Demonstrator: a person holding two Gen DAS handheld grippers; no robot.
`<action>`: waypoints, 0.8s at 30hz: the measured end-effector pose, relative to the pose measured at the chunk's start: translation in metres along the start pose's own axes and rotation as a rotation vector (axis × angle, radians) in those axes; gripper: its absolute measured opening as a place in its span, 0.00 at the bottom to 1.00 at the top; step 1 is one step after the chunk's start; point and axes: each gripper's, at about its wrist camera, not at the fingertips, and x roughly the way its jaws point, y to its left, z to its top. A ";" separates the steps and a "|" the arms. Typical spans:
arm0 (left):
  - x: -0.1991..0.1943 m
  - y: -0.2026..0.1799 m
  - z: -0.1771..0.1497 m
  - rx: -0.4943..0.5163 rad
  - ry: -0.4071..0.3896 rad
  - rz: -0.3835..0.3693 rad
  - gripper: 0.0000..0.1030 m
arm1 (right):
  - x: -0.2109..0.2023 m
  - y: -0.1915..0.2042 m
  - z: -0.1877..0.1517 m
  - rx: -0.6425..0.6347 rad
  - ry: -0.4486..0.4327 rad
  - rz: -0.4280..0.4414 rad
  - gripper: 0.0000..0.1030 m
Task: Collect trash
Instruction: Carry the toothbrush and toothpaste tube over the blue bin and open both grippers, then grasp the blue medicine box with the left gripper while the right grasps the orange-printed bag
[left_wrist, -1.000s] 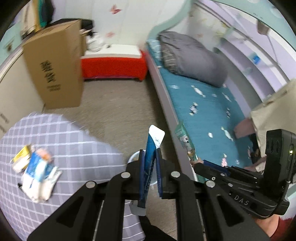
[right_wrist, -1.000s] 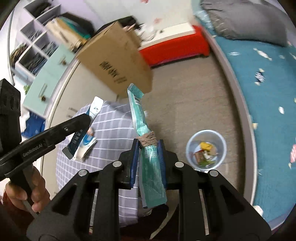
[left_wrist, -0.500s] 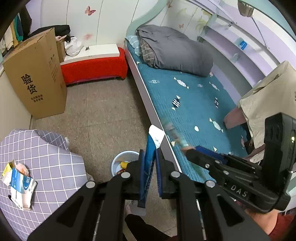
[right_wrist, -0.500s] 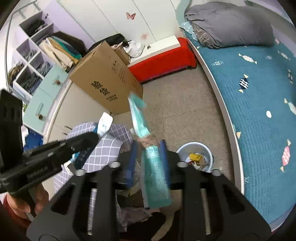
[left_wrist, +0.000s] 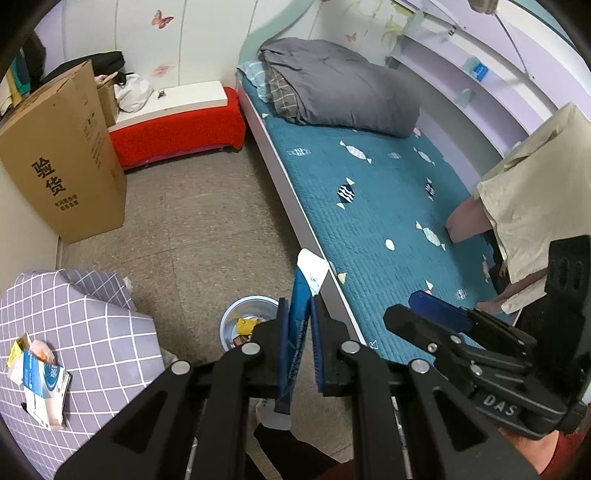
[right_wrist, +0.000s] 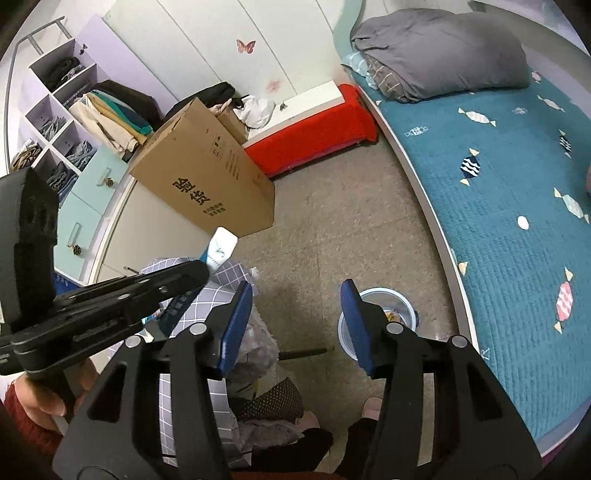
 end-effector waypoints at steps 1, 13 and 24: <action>0.001 -0.002 0.001 0.006 0.003 -0.004 0.11 | -0.002 -0.001 0.000 0.004 -0.002 0.001 0.48; 0.010 -0.018 0.013 0.053 0.014 -0.028 0.11 | -0.026 -0.009 0.006 0.033 -0.089 -0.025 0.50; 0.011 -0.012 0.017 0.004 -0.007 0.002 0.74 | -0.037 -0.017 0.009 0.066 -0.137 -0.049 0.51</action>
